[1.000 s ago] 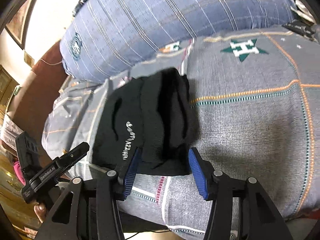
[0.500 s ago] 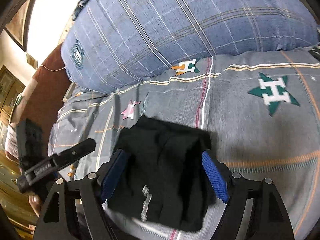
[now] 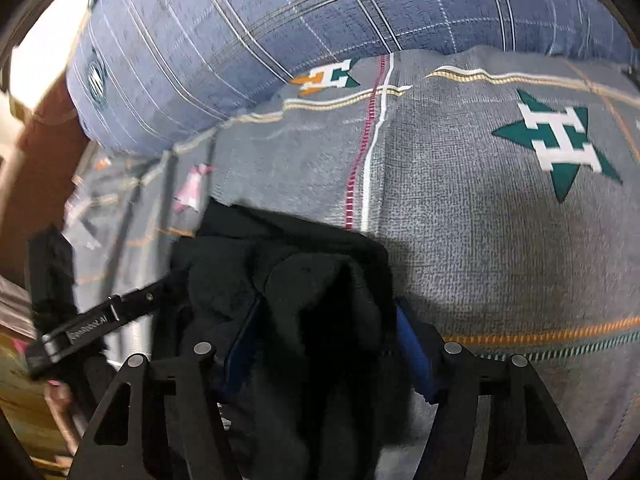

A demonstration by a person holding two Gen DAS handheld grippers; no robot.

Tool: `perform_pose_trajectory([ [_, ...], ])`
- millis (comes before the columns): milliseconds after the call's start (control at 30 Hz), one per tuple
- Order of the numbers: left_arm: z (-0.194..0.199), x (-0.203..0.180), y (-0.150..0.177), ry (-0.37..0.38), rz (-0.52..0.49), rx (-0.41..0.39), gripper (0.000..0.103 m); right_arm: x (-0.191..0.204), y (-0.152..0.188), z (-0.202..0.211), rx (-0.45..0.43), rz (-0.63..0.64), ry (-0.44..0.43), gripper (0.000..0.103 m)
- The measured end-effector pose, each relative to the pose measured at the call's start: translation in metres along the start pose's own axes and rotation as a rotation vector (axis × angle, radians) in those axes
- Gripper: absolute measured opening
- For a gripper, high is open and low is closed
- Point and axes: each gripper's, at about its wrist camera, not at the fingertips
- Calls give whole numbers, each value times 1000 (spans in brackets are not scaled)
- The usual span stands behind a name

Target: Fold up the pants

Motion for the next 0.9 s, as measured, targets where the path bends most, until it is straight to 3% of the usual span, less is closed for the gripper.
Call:
perform_pose_trajectory([
  [133,4,-4,1,-26,-40,-33,61,6,0,1,-16,37,17,65],
  [233,18,5,-3,76,54,-63,44,6,1,8,-43,24,-20,57],
  [267,22,6,-4,102,60,-67,37,6,0,9,-45,24,-32,54],
  [333,28,3,-2,100,28,-78,31,5,0,11,-46,12,-53,47],
  [433,25,5,2,123,55,-59,29,1,2,18,-61,-5,-67,42],
  [600,18,22,6,167,168,-18,32,-2,5,16,-63,-6,-74,45],
  [700,26,20,7,184,159,-37,18,-6,3,16,-74,-33,-98,43],
  [900,67,18,-10,256,169,-173,14,12,-10,50,-202,14,-166,35],
])
Point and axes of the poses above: each gripper's, at about its wrist camera, not at the fingertips, and z roughly against the way its jaws point, x to its left, y to its underside, and after that the axes turned 15 degrees about -x, right-handed
